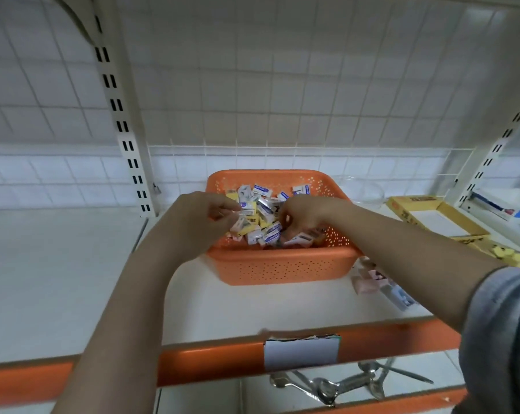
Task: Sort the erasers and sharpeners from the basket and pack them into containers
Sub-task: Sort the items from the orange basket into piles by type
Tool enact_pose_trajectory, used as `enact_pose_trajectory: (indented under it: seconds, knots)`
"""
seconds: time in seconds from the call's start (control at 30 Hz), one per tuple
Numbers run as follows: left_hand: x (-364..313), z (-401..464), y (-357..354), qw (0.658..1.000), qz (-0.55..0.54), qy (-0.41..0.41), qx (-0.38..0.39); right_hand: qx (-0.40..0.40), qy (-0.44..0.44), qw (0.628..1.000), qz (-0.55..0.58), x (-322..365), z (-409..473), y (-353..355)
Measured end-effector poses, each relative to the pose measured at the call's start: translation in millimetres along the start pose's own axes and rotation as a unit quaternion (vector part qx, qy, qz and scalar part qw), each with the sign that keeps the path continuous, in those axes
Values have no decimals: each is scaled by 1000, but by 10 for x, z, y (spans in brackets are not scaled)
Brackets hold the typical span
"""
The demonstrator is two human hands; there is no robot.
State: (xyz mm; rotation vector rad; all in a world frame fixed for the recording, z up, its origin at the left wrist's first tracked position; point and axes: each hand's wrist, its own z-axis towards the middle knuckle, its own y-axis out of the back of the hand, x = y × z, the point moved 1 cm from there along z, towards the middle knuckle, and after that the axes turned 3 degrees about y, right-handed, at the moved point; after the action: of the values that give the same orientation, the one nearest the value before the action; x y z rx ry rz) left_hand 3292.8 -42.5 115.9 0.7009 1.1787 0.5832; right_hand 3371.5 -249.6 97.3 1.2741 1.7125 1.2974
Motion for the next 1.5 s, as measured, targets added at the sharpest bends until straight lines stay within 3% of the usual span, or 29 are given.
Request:
enact_pose_trajectory:
  seconds: [0.13,0.27,0.43,0.57,0.73,0.93,1.2,1.3,1.5]
  knots:
    - [17,1,-34,1000,-5,13,-15,-19,-35,997,67,-17,91,-38]
    - [27,16,-74,1000,3,15,-20,-45,-100,971,212,21,158,-95]
    - [31,65,-99,999,12,12,-30,-21,-81,983,162,143,195,-147]
    - [62,105,-145,999,15,15,-39,-21,-73,975,206,77,94,-87]
    - [117,92,-255,992,-1,28,-119,-124,-68,967,212,-60,-160,50]
    - [19,306,-260,992,97,-10,-80,-287,-69,896,331,-223,-500,49]
    - [72,1018,-451,958,269,-16,96,-430,-86,793,423,-301,-886,-10]
    - [30,1095,-449,947,289,-23,139,-465,-97,746,466,-320,-983,-118]
    - [30,1065,-559,922,351,-82,141,-491,-98,710,495,-280,-1029,-280]
